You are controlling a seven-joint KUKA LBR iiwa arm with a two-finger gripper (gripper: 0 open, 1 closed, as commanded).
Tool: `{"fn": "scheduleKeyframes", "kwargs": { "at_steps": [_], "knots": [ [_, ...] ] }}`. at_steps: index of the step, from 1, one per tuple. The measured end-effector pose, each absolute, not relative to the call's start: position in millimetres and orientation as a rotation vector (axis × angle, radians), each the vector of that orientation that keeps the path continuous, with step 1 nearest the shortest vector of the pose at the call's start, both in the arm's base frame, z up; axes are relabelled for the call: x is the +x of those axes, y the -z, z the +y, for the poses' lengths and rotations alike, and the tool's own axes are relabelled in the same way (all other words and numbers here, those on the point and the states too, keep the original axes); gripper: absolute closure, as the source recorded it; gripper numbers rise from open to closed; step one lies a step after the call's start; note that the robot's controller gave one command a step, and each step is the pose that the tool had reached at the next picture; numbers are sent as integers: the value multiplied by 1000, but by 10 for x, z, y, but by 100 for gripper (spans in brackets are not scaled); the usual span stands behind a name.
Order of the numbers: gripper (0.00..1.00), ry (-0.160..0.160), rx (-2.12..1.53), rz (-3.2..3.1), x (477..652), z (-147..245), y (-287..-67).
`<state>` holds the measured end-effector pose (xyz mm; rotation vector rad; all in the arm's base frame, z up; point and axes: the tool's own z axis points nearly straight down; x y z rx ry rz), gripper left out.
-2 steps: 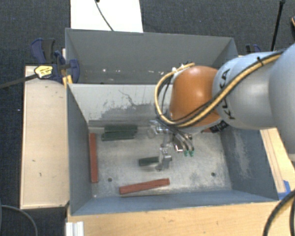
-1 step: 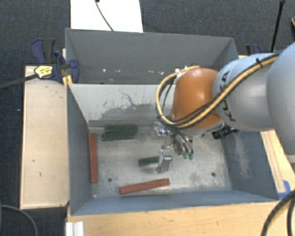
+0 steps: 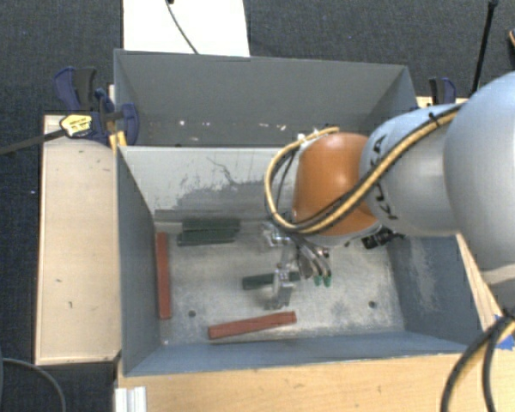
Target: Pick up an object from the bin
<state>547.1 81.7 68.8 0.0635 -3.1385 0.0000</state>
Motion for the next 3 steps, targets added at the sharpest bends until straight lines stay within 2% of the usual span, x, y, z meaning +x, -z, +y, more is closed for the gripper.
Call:
{"fn": "scheduleKeyframes", "kwargs": {
  "at_steps": [1, 2, 3],
  "knots": [
    [0, 1, 54, -3140, 5474, 816, -693],
    [100, 2, 50, -3140, 5474, 817, -695],
    [100, 3, 39, -3152, 5499, 819, -1951]
  ]
}}
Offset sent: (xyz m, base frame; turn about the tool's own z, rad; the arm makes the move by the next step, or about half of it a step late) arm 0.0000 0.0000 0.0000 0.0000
